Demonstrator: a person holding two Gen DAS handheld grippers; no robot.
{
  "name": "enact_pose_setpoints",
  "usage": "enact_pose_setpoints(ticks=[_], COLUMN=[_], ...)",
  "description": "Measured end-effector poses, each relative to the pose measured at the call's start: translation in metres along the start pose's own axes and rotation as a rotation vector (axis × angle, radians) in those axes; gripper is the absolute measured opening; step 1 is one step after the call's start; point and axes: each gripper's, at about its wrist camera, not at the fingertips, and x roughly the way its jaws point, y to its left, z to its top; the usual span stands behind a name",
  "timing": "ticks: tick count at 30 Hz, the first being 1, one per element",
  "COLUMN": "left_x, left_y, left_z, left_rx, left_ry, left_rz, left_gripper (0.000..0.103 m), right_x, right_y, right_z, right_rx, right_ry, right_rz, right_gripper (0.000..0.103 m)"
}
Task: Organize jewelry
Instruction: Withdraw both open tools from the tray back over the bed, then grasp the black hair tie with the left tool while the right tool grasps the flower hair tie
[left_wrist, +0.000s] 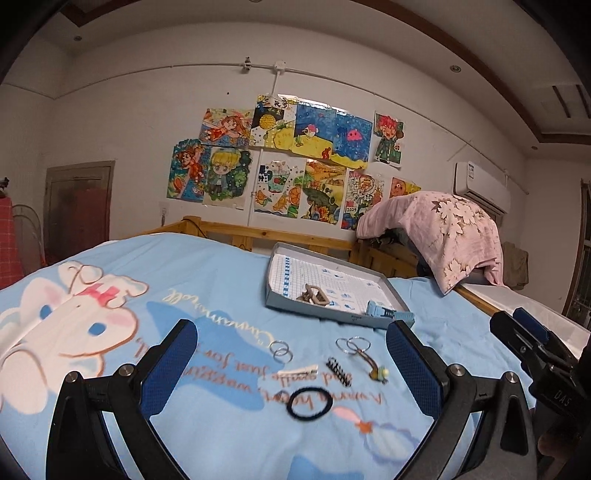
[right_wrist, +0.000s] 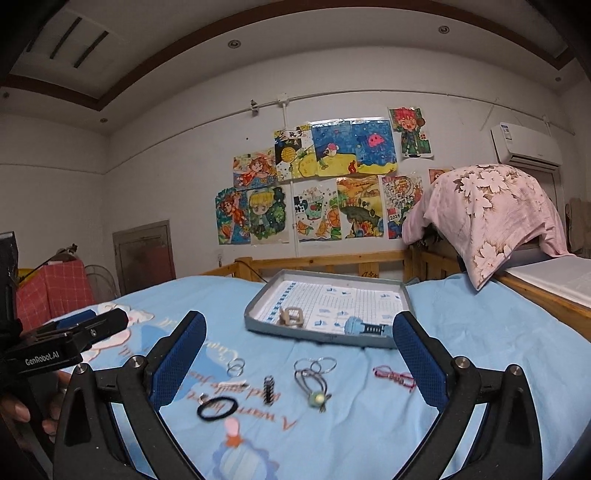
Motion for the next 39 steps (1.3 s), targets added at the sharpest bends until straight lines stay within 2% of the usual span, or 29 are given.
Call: enact_pose_setpoints(ticks=[11,15,20,26,30,39], left_x=[-0.043,-0.048,-0.039,-0.033,-0.024,0.030], left_y=[0.010,0.012,0.014,0.014,0.007,0.012], left_z=[-0.038,-0.047,-0.052,-0.053,-0.049,-0.043], left_rx=[0.010,-0.005,-0.018,-0.034,-0.006,-0.019], left_ry=[0.008,0.039,0.074,0.062,0.066,0.184], left_rz=[0.052,0.049,0.059,0.074,0.084,0.105], left_gripper=[0.103,0.103,0.103,0.103,0.103,0.103], right_x=[-0.047,-0.059,-0.057,-0.052,-0.044,0.002], right_y=[0.001,-0.002,-0.009,-0.013,-0.012,-0.042], right_z=[-0.036,-0.044,-0.050,-0.052,-0.048,-0.025], right_rx=[0.026,0.037,0.053,0.076,0.071,0.106], right_ry=[0.065,0.084,0.123,0.127,0.122,0.139], right_rz=[-0.049,-0.070,-0.082,-0.083,-0.076,-0.055], right_gripper=[0.099,0.099,0.099,0.099,0.099,0.099])
